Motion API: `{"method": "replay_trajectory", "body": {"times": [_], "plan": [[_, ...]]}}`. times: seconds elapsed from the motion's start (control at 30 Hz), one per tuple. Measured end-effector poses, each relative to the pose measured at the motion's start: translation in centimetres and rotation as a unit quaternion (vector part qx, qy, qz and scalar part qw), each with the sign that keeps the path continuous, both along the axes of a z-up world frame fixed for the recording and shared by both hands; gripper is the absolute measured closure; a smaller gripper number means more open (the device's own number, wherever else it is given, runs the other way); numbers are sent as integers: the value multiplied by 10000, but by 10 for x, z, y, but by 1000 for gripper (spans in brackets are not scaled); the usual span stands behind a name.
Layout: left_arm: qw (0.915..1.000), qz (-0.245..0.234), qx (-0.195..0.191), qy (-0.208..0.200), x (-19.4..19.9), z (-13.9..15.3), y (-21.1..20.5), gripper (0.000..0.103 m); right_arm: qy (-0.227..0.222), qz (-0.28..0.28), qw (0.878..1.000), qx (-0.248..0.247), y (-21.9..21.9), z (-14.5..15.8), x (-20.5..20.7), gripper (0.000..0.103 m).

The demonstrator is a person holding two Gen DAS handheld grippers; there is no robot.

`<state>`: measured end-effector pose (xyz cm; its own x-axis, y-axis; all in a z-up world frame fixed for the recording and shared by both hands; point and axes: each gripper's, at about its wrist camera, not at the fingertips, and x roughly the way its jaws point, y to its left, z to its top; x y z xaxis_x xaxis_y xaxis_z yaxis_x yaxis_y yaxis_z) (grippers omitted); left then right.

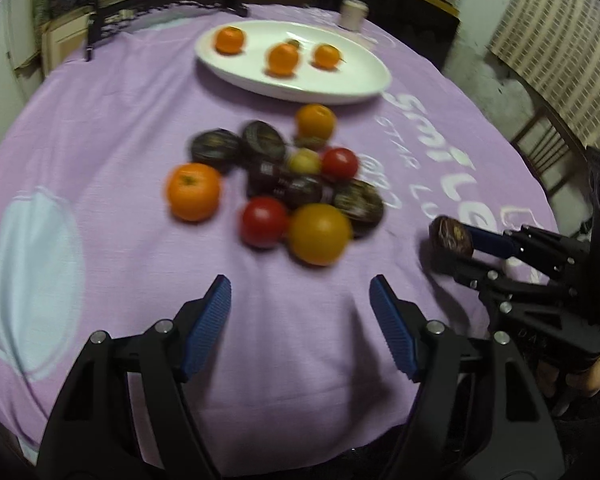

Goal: Organize fruits
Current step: 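Grasp a large orange with the left tool while the right tool grasps a dark purple fruit, then carry both fruits over the white plate and open both tools to release them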

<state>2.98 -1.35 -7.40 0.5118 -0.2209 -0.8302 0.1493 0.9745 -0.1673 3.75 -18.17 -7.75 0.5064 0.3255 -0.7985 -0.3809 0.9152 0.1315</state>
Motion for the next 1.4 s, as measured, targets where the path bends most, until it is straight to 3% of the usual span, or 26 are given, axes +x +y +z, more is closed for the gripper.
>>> {"method": "replay_trajectory", "body": {"times": [0.1, 0.27, 0.37, 0.53, 0.67, 0.93, 1.03, 1.23, 1.4], "plan": [[9999, -32, 114, 93, 8, -7, -15, 56, 17, -119, 9998, 154, -15, -1, -2, 64], [9991, 158, 393, 8, 26, -13, -27, 56, 58, -247, 9992, 312, -30, -2, 0, 64], [9978, 252, 610, -109, 34, -15, -30, 67, 81, -214, 9990, 383, -35, -5, 0, 64], [9991, 187, 360, -104, 30, -11, -23, 67, 46, -151, 9986, 498, -34, -2, -3, 64], [9992, 215, 160, -288, 15, 9, -8, 67, -27, -183, 9983, 548, -33, 4, -2, 64], [9983, 268, 84, -516, 24, 36, 13, 67, -42, -191, 9983, 544, -21, 16, 21, 64], [9980, 290, 47, -557, 48, 46, 21, 67, -110, -181, 9986, 485, -13, 29, 41, 64], [9961, 294, 201, -806, 140, 82, 20, 67, -383, -170, 9986, 327, 14, 64, 118, 64], [9980, 325, 105, -534, 230, 85, 17, 67, -466, -355, 9982, 93, 27, 66, 196, 64]]}}
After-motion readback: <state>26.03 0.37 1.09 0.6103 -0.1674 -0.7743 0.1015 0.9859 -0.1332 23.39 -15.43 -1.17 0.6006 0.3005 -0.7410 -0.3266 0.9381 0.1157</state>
